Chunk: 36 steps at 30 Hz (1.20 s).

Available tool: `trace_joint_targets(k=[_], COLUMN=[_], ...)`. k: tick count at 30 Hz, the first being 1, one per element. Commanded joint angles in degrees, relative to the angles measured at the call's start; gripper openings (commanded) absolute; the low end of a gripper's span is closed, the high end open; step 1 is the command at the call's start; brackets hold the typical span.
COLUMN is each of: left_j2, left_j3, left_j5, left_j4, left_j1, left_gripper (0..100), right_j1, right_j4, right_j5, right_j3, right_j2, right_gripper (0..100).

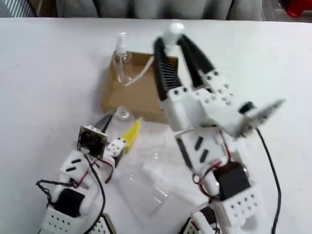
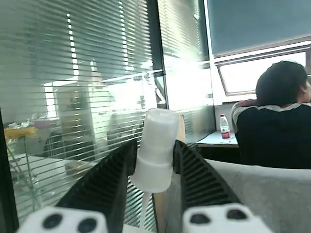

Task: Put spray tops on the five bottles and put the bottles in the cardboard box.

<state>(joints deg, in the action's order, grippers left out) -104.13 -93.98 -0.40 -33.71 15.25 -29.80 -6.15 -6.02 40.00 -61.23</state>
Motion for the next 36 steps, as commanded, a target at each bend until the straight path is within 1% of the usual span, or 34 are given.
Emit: trace_joint_targets(k=[1,4,9,12,19,21,25,30,36], left_j2=[-0.57,-0.57,-0.57,-0.48,-0.48,-0.48,-0.48,-0.48,-0.48], left_j3=[-3.08,-2.99,-2.99,-2.99,-2.99,-2.99,-2.99,-2.99,-2.99], left_j5=[0.09,0.09,0.09,0.09,0.09,0.09,0.09,0.09,0.09], left_j4=[8.97,9.05,8.62,8.62,8.18,6.51,6.24,6.24,6.24], left_j1=[-4.18,-4.97,-5.14,-5.14,-5.14,-5.14,-5.14,-5.14,-5.14], left_gripper=[2,2,2,2,2,2,2,2,2], right_j1=[-1.98,-2.59,-2.59,-2.68,-7.25,-8.92,-10.68,-10.51,-10.51], right_j4=[1.80,3.91,5.58,5.85,5.41,3.82,-1.36,-1.98,-1.98], right_j5=[1.93,5.19,5.80,5.80,5.89,5.98,6.07,12.31,12.57], right_j3=[-2.29,-2.37,-2.46,-2.55,-4.13,-4.75,-6.86,-6.59,-4.48], right_j2=[5.93,10.24,14.37,14.29,12.18,10.77,9.19,8.75,8.66], right_gripper=[1.5,1.5,1.5,1.5,1.5,1.5,1.5,1.5,1.5])
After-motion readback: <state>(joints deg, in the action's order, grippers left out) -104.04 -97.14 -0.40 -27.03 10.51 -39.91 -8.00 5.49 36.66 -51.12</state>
